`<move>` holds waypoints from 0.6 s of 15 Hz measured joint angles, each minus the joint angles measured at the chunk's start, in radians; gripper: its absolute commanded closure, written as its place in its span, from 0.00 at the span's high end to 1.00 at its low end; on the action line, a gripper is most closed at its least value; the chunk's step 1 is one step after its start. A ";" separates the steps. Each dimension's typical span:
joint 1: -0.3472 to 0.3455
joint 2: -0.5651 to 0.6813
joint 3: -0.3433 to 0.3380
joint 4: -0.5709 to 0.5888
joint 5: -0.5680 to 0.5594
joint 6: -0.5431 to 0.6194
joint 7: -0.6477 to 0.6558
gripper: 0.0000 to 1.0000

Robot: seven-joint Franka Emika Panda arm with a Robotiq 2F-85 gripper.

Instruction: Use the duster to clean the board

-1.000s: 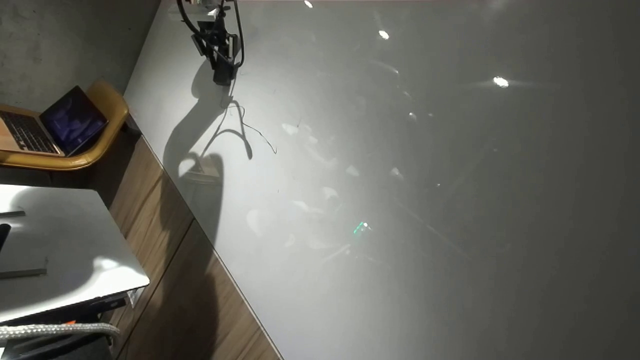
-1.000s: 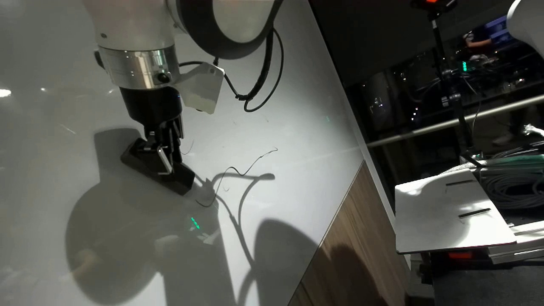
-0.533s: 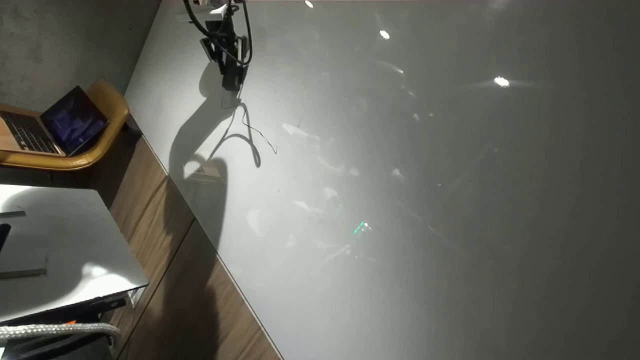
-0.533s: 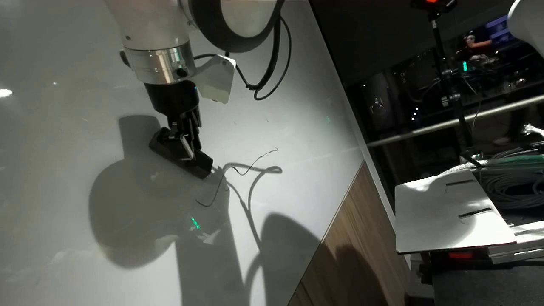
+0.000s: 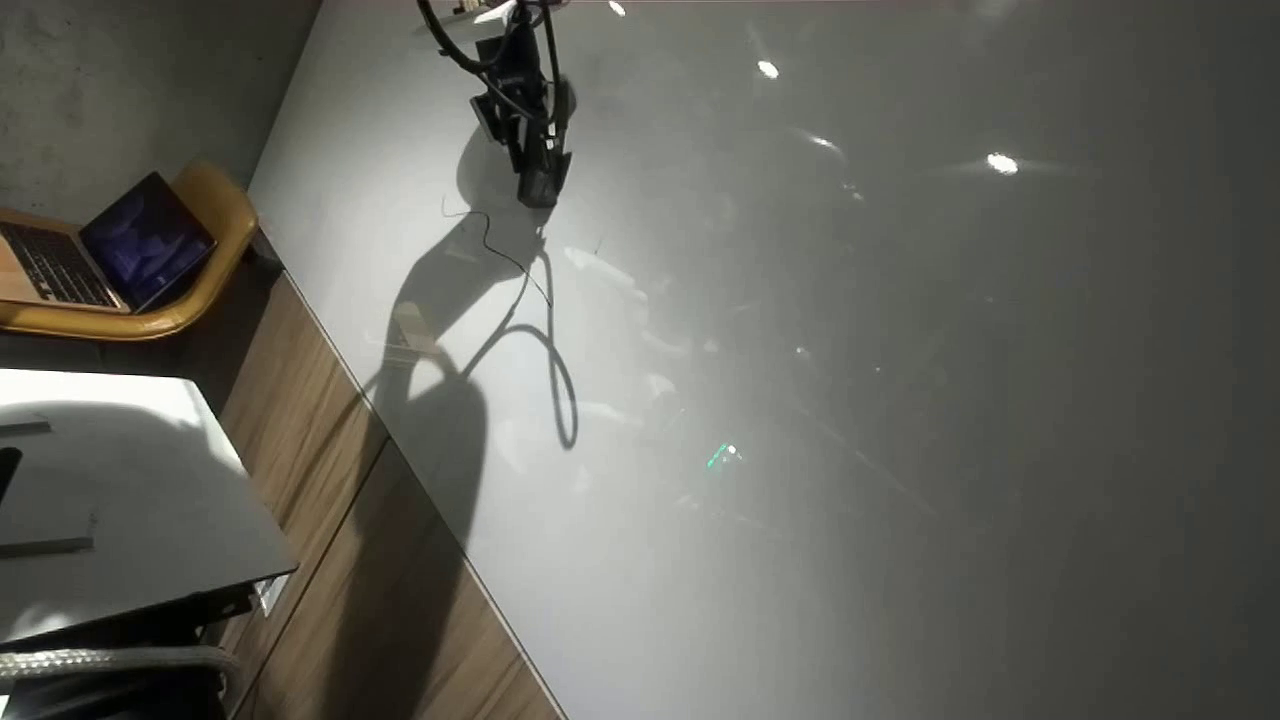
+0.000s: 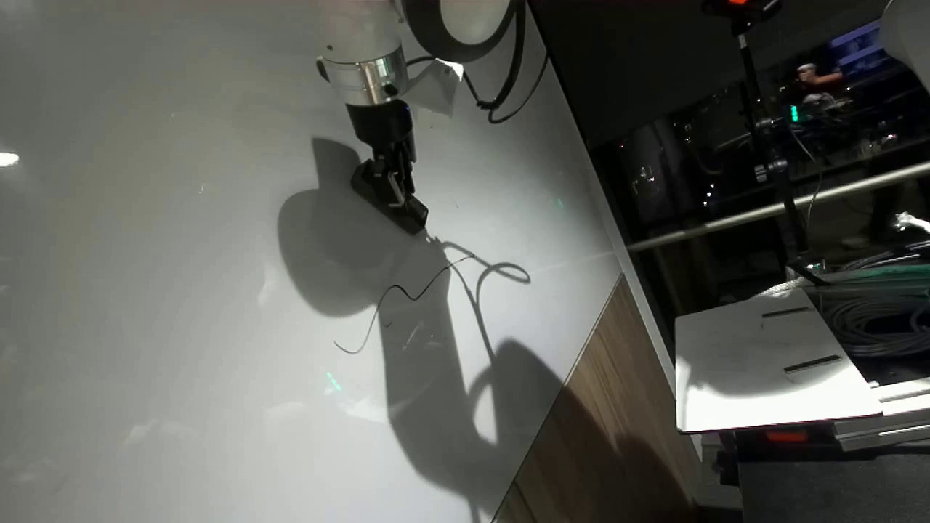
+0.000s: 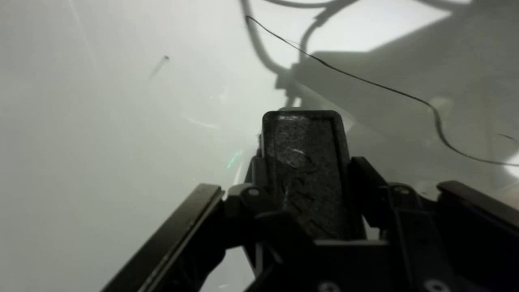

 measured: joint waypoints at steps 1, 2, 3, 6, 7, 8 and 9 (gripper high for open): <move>-0.026 -0.021 -0.013 -0.021 0.000 0.008 -0.001 0.28; -0.054 -0.039 -0.028 -0.042 0.000 0.019 -0.004 0.28; -0.080 -0.054 -0.044 -0.062 0.000 0.034 -0.007 0.28; -0.158 -0.082 -0.095 -0.118 0.008 0.104 -0.023 0.28; -0.179 -0.084 -0.107 -0.132 0.012 0.127 -0.028 0.28; -0.196 -0.084 -0.115 -0.143 0.014 0.146 -0.029 0.28; -0.207 -0.084 -0.119 -0.153 0.017 0.162 -0.029 0.28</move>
